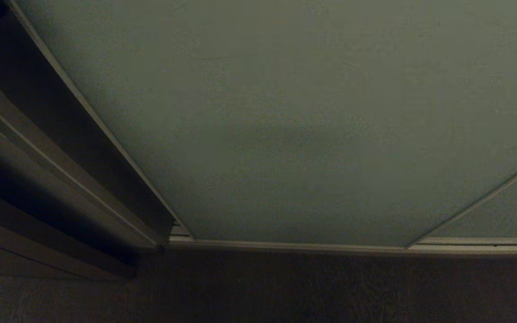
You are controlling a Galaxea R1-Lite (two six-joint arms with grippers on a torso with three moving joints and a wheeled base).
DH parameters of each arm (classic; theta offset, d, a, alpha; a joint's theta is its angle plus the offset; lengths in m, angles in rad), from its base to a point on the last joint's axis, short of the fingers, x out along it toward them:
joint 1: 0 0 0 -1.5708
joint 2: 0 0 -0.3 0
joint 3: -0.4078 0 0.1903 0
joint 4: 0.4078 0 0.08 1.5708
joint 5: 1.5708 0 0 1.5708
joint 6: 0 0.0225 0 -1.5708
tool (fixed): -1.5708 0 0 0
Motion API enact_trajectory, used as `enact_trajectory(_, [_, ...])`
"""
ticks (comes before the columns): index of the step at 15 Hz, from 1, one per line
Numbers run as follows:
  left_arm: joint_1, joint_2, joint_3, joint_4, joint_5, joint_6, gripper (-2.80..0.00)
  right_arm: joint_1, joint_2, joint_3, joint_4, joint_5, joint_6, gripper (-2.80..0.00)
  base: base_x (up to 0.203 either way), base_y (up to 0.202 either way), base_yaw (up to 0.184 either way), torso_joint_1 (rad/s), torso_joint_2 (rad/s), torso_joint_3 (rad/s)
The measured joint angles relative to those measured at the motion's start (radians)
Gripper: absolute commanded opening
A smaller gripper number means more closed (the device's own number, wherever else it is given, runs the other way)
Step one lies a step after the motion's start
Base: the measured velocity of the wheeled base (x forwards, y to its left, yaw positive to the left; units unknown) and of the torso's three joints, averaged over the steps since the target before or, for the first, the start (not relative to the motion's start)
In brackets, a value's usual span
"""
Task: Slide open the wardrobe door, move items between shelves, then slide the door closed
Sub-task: Open the door
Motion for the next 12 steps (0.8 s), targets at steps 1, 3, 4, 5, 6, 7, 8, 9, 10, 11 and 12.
enact_trajectory(1, [-0.026, 0.007, -0.007, 0.004, 0.020, 0.001, -2.80, 0.000, 0.000, 0.000, 0.000, 0.000, 0.000, -2.80, 0.000, 0.000, 0.000, 0.000, 0.00, 0.000])
enact_trajectory(3, [-0.079, 0.016, -0.015, 0.004, 0.058, 0.015, -2.80, 0.000, 0.000, 0.000, 0.000, 0.000, 0.000, -2.80, 0.000, 0.000, 0.000, 0.000, 0.00, 0.000])
enact_trajectory(4, [-0.107, 0.019, -0.018, 0.004, 0.075, 0.023, -2.80, 0.000, 0.000, 0.001, 0.000, 0.000, 0.000, -2.80, 0.000, 0.000, 0.000, 0.000, 0.00, 0.000])
enact_trajectory(5, [-0.138, 0.021, -0.019, 0.003, 0.089, 0.031, -2.80, 0.000, 0.000, 0.001, 0.000, 0.000, 0.000, -2.80, 0.000, 0.000, 0.000, 0.000, 0.00, 0.000])
enact_trajectory(6, [-0.170, 0.023, -0.020, 0.003, 0.102, 0.037, -2.80, 0.000, 0.000, 0.001, 0.000, 0.000, 0.000, -2.80, 0.000, 0.000, 0.000, 0.000, 0.00, 0.000])
enact_trajectory(7, [-0.205, 0.027, -0.022, 0.002, 0.116, 0.042, -2.80, 0.000, 0.000, 0.001, 0.000, 0.000, 0.000, -2.80, 0.000, 0.000, 0.000, 0.000, 0.00, 0.000])
enact_trajectory(8, [-0.240, 0.031, -0.024, 0.002, 0.130, 0.047, -2.80, 0.000, 0.000, 0.001, 0.000, 0.000, 0.000, -2.80, 0.000, 0.000, 0.000, 0.000, 0.00, 0.000])
enact_trajectory(9, [-0.277, 0.034, -0.025, 0.001, 0.139, 0.051, -2.80, 0.000, 0.000, 0.001, 0.000, 0.000, 0.000, -2.80, 0.000, 0.000, 0.000, 0.000, 0.00, 0.000])
enact_trajectory(10, [-0.320, 0.036, -0.026, 0.002, 0.145, 0.052, -2.80, 0.000, 0.000, 0.001, 0.000, 0.000, 0.000, -2.80, 0.000, 0.000, 0.000, 0.000, 0.00, 0.000])
enact_trajectory(11, [-0.365, 0.038, -0.026, 0.007, 0.153, 0.054, -2.80, 0.000, 0.000, 0.001, 0.000, 0.000, 0.000, -2.80, 0.000, 0.000, 0.000, 0.000, 0.00, 0.000])
enact_trajectory(12, [-0.410, 0.040, -0.025, 0.019, 0.167, 0.060, -2.80, 0.000, 0.000, 0.001, 0.000, 0.000, 0.000, -2.80, 0.000, 0.000, 0.000, 0.000, 0.00, 0.000])
